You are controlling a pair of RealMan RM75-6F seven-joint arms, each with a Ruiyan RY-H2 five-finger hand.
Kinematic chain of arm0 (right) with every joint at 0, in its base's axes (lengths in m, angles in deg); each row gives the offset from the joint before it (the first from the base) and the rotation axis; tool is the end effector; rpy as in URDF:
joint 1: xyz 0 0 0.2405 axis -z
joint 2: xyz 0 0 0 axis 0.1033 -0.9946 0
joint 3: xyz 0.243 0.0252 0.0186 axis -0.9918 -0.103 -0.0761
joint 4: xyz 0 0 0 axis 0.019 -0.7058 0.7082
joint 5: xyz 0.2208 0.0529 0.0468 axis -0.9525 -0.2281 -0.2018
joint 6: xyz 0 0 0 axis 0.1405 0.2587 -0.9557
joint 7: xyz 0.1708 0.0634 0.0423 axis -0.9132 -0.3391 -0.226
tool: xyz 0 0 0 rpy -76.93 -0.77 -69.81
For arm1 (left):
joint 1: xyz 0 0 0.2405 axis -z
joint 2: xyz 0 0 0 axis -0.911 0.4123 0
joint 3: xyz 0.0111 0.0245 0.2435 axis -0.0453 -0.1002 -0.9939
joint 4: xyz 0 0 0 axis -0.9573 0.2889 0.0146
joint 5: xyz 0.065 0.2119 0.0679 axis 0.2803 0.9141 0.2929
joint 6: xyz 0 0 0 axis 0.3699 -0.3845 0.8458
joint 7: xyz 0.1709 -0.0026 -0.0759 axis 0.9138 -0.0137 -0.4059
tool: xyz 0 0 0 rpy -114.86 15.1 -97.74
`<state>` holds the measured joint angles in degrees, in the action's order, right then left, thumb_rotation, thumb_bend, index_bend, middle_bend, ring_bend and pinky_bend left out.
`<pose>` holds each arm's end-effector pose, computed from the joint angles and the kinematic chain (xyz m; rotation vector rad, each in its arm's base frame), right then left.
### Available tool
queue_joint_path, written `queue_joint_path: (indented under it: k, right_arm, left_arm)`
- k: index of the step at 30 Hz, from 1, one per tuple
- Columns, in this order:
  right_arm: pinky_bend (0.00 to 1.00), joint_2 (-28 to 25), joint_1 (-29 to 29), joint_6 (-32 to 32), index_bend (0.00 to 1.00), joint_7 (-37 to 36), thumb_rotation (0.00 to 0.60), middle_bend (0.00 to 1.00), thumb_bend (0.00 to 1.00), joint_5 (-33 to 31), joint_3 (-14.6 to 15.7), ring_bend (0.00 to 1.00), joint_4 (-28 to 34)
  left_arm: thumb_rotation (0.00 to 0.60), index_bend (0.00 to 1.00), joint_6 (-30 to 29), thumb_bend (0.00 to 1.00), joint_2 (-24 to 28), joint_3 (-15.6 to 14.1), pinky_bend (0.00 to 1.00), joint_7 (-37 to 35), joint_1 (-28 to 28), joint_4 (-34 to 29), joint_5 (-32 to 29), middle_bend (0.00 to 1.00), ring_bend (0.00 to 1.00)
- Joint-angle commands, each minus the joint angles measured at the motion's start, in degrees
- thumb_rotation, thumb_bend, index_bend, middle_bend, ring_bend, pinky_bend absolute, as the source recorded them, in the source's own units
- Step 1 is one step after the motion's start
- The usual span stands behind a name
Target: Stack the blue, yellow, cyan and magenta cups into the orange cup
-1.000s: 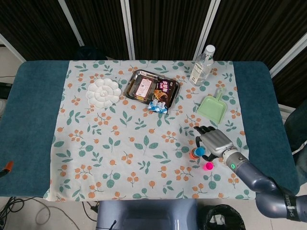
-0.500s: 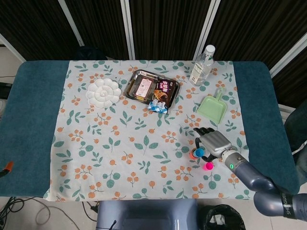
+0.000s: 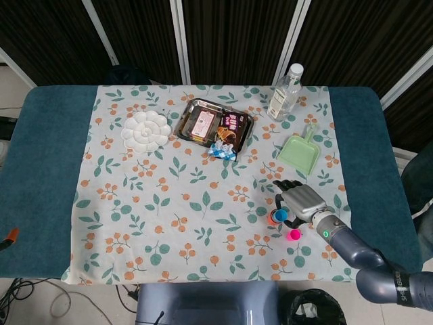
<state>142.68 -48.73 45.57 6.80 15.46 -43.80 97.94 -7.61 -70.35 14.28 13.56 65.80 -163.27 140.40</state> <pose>-0.1584 -0.3532 0.0267 2.0596 -1.1080 0.4966 -0.3250 0.2092 0.1646 -1.1523 -0.8553 -0.8016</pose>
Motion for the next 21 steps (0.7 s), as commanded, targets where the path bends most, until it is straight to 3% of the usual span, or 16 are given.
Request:
queue_joint_path:
  k: [1, 6, 11, 16, 21]
  right_arm:
    - [0.11, 0.18, -0.01, -0.04, 0.43, -0.1, 0.6, 0.0, 0.42, -0.02, 0.0, 0.05, -0.12]
    - [0.12, 0.29, -0.16, -0.32, 0.21, -0.29, 0.6, 0.0, 0.42, -0.37, 0.04, 0.05, -0.16]
    - [0.11, -0.05, -0.38, -0.2, 0.1, -0.25, 0.6, 0.0, 0.42, -0.6, -0.01, 0.05, 0.23]
    - [0.11, -1.05, -0.23, 0.58, 0.09, -0.56, 0.6, 0.0, 0.42, -0.57, -0.32, 0.05, 1.02]
    - [0.12, -4.78, 1.35, 2.26, 0.16, -0.83, 0.6, 0.0, 0.42, 0.96, 0.36, 0.05, 3.65]
  left_arm:
    - [0.6, 0.17, -0.02, 0.19, -0.01, 0.0, 0.0, 0.03, 0.0, -0.02, 0.02, 0.1, 0.0]
    - [0.6, 0.18, -0.11, 0.19, 0.02, 0.04, 0.0, -0.03, -0.05, -0.08, -0.03, 0.1, 0.0]
    - [0.6, 0.18, -0.01, 0.19, 0.02, 0.02, 0.0, -0.06, -0.02, -0.05, -0.01, 0.1, 0.0]
    - [0.6, 0.18, -0.08, 0.19, 0.05, 0.05, 0.0, -0.12, -0.05, -0.03, -0.03, 0.1, 0.0]
    - [0.6, 0.18, -0.1, 0.19, 0.11, 0.16, 0.0, -0.3, -0.09, 0.04, -0.22, 0.1, 0.0]
